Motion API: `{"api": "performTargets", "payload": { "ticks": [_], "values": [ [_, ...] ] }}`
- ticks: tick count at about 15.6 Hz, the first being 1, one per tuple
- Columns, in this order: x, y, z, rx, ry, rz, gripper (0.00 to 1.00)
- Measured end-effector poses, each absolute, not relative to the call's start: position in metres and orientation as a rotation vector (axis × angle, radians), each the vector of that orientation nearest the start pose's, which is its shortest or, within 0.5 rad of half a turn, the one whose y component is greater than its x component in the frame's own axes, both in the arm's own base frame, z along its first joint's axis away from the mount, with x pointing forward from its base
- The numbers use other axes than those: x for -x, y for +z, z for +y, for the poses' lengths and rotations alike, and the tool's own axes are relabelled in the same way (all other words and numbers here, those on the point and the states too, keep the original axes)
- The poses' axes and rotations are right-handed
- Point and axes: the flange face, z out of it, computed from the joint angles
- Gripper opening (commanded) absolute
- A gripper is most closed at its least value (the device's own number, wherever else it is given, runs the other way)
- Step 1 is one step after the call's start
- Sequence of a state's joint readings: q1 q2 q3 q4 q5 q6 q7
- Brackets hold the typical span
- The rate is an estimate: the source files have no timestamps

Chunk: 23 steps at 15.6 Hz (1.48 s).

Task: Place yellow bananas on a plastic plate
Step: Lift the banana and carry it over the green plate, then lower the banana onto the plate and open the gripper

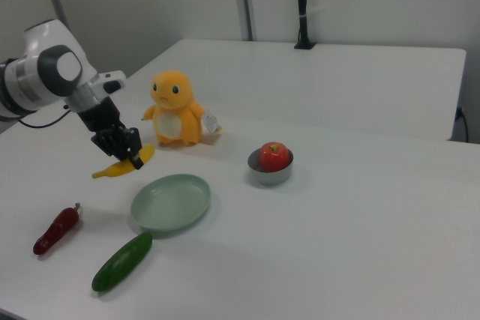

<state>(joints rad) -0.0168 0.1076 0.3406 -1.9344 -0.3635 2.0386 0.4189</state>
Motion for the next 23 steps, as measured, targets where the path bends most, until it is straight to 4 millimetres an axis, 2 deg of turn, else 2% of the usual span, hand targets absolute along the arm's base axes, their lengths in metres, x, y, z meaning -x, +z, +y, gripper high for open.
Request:
{"api": "performTargets", "payload": {
  "ticks": [4,6,8,9,11,15,19,20,23],
  "values": [
    [-0.569,0.410,0.126,3.421,-0.082,-0.093,0.06],
    [-0.572,0.397,0.124,3.418,-0.052,-0.098,0.06],
    [-0.576,0.388,0.127,3.402,-0.075,-0.111,0.12],
    [-0.578,0.386,0.127,3.394,-0.090,-0.115,0.20],
    [-0.581,0.383,0.126,3.385,-0.108,-0.112,0.49],
    [-0.585,0.385,0.121,3.380,-0.128,-0.096,0.76],
    [-0.586,0.386,0.119,3.380,-0.131,-0.089,0.84],
    [-0.586,0.386,0.119,3.380,-0.132,-0.089,1.00],
    [-0.587,0.387,0.117,3.380,-0.134,-0.084,1.00]
  ]
}}
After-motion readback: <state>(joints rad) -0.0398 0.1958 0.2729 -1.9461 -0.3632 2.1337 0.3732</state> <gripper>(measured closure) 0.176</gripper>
